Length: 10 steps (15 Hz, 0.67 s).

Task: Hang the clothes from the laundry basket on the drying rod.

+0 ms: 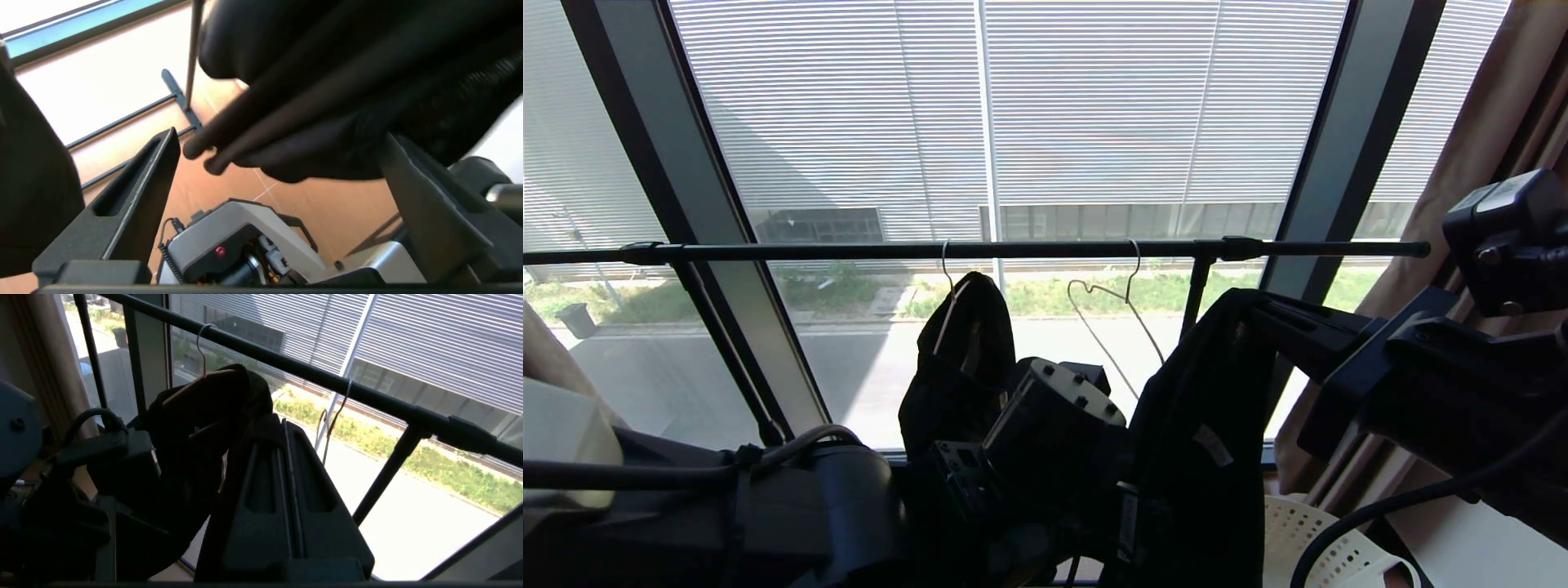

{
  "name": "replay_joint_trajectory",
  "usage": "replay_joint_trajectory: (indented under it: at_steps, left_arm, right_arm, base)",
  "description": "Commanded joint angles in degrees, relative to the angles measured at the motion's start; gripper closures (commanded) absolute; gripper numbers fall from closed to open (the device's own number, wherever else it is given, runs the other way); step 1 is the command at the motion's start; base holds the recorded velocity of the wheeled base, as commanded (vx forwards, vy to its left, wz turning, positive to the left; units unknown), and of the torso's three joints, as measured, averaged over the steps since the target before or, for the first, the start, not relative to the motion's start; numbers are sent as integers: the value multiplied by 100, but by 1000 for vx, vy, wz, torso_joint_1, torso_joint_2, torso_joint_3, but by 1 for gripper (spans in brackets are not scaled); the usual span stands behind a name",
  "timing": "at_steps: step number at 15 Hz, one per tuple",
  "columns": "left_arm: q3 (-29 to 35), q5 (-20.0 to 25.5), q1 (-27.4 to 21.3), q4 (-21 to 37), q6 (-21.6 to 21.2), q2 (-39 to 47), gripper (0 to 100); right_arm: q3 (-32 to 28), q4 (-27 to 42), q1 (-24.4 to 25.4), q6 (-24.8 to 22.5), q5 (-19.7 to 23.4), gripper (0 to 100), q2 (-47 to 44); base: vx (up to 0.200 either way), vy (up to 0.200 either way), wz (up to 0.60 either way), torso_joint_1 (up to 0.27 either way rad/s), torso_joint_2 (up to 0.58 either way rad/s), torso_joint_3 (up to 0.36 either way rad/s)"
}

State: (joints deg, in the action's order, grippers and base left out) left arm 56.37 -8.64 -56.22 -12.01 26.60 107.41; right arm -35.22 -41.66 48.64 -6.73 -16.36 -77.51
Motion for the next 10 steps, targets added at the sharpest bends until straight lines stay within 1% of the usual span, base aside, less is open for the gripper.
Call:
replay_joint_trajectory:
  at_steps: [1,3,6,10]
  left_arm:
    - [14,3,41,-3,3,43,0]
    - [6,3,41,-3,3,-150,0]
    - [50,3,24,-3,-6,-203,0]
    - [23,-59,41,5,-6,43,0]
  right_arm:
    - [24,8,5,-4,1,100,-19]
    - [24,8,5,-13,1,100,-28]
    - [59,8,102,-13,1,100,-133]
    - [59,0,128,-13,-8,100,-107]
  base:
    - [0,0,0,0,0,0]
    - [0,0,0,0,0,0]
    - [0,0,0,0,0,0]
    - [0,0,0,0,0,0]
